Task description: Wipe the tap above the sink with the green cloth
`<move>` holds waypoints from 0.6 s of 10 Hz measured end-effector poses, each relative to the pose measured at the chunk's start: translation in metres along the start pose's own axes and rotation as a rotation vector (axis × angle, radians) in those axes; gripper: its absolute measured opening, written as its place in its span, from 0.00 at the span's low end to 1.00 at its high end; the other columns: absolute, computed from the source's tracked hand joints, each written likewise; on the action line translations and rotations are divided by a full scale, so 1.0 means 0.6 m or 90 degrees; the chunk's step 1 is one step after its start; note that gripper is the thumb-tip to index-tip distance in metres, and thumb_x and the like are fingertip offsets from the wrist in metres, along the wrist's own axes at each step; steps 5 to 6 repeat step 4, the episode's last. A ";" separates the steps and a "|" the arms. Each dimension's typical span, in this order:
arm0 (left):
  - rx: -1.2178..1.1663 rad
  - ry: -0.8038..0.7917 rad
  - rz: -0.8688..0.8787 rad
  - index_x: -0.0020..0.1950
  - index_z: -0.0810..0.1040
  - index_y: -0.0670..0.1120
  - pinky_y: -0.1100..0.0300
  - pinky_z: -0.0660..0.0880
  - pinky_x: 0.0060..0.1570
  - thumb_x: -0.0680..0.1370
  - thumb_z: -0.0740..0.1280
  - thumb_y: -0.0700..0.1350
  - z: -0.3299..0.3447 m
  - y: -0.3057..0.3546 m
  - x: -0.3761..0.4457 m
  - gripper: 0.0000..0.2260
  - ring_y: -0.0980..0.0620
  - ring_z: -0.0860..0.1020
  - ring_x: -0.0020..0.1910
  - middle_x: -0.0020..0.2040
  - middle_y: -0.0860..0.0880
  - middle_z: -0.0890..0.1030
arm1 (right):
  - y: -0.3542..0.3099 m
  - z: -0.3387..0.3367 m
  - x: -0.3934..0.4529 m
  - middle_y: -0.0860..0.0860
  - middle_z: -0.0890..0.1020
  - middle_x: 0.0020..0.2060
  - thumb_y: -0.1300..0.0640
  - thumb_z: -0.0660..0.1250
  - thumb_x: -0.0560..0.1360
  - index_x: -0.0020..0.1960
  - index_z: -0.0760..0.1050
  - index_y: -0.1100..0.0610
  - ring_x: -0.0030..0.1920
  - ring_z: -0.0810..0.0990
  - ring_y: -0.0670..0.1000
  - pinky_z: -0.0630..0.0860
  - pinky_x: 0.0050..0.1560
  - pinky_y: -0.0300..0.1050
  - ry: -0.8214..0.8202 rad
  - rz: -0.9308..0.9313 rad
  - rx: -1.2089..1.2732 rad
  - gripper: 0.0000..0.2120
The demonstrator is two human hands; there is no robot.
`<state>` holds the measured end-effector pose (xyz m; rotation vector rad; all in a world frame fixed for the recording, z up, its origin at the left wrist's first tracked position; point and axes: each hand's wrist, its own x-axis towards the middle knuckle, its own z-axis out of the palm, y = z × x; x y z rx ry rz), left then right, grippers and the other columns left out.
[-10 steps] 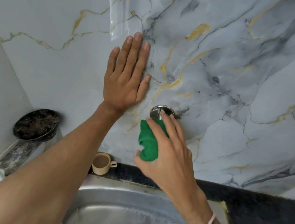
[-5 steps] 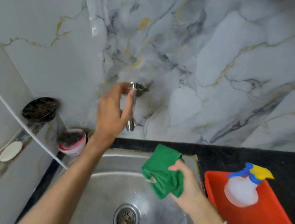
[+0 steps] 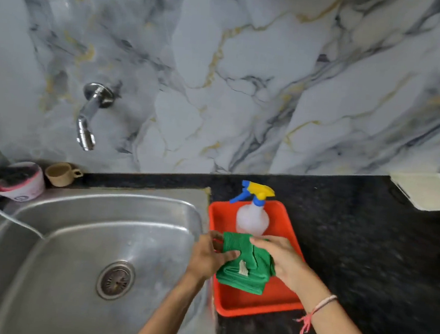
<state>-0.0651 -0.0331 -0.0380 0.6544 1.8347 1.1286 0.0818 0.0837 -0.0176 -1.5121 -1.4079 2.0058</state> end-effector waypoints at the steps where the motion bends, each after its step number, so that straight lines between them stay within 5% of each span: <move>1: 0.066 0.061 -0.010 0.56 0.76 0.41 0.62 0.76 0.39 0.72 0.81 0.40 0.090 -0.022 0.005 0.19 0.50 0.77 0.42 0.49 0.44 0.80 | 0.037 -0.069 0.030 0.68 0.79 0.60 0.72 0.77 0.70 0.66 0.75 0.64 0.61 0.82 0.67 0.81 0.62 0.59 0.050 -0.025 -0.137 0.26; 2: 0.158 0.111 -0.053 0.56 0.75 0.40 0.54 0.78 0.50 0.72 0.81 0.46 0.143 -0.045 0.003 0.21 0.45 0.78 0.49 0.50 0.45 0.79 | 0.060 -0.100 0.054 0.63 0.78 0.66 0.71 0.78 0.69 0.67 0.74 0.61 0.68 0.77 0.62 0.75 0.70 0.58 0.012 -0.079 -0.316 0.29; 3: 0.200 0.127 -0.091 0.59 0.74 0.39 0.46 0.79 0.59 0.75 0.79 0.49 0.167 -0.060 -0.003 0.22 0.39 0.80 0.57 0.57 0.40 0.81 | 0.071 -0.097 0.064 0.57 0.80 0.64 0.64 0.79 0.71 0.65 0.75 0.57 0.66 0.78 0.57 0.76 0.67 0.50 0.006 -0.167 -0.489 0.26; 6: 0.289 0.164 -0.086 0.61 0.74 0.42 0.46 0.78 0.60 0.77 0.75 0.54 0.169 -0.043 -0.021 0.22 0.40 0.79 0.60 0.61 0.41 0.81 | 0.069 -0.097 0.057 0.55 0.79 0.61 0.58 0.75 0.74 0.63 0.73 0.52 0.62 0.78 0.56 0.76 0.63 0.49 0.076 -0.241 -0.578 0.21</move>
